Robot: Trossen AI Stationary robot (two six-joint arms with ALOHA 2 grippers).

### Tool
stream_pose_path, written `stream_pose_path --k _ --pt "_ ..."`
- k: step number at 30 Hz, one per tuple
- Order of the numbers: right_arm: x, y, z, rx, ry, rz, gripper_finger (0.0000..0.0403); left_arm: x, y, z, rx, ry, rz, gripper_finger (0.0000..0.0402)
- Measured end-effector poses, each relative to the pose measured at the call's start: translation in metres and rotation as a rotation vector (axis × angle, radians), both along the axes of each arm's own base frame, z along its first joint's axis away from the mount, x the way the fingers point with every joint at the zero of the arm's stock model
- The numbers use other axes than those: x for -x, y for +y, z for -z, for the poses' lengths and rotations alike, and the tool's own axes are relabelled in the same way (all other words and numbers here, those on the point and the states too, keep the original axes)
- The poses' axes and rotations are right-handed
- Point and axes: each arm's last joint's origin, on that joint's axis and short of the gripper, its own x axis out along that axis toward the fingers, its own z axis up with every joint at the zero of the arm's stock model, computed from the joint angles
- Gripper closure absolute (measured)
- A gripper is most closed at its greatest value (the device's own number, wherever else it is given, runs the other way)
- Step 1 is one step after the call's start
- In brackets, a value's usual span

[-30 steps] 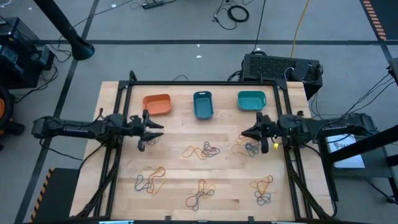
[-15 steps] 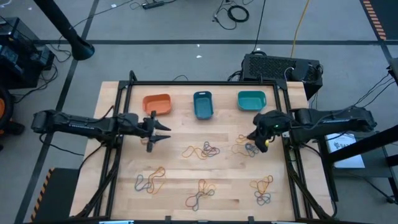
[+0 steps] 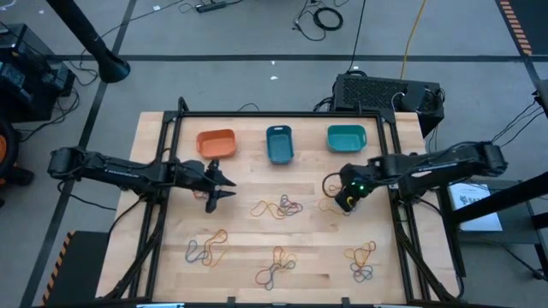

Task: Sort rubber bands into baskets
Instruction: Put the blue rubber band into the blue bin

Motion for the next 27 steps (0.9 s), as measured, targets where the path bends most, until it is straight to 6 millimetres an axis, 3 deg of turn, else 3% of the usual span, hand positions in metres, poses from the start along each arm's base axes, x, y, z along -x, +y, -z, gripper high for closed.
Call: stream_pose_path --k 9,14,27 --pt "-0.003 0.000 0.021 0.021 0.194 -0.039 0.0280 -0.007 0.000 -0.002 -0.009 -0.060 0.003 0.0249" --pt "0.004 -0.002 0.024 0.063 0.302 0.026 0.0280 -0.008 0.000 -0.004 -0.005 -0.080 0.000 0.0249" --pt "0.006 -0.003 0.041 0.113 0.374 -0.002 0.0293 -0.011 -0.003 0.005 0.022 -0.027 0.006 0.0249"
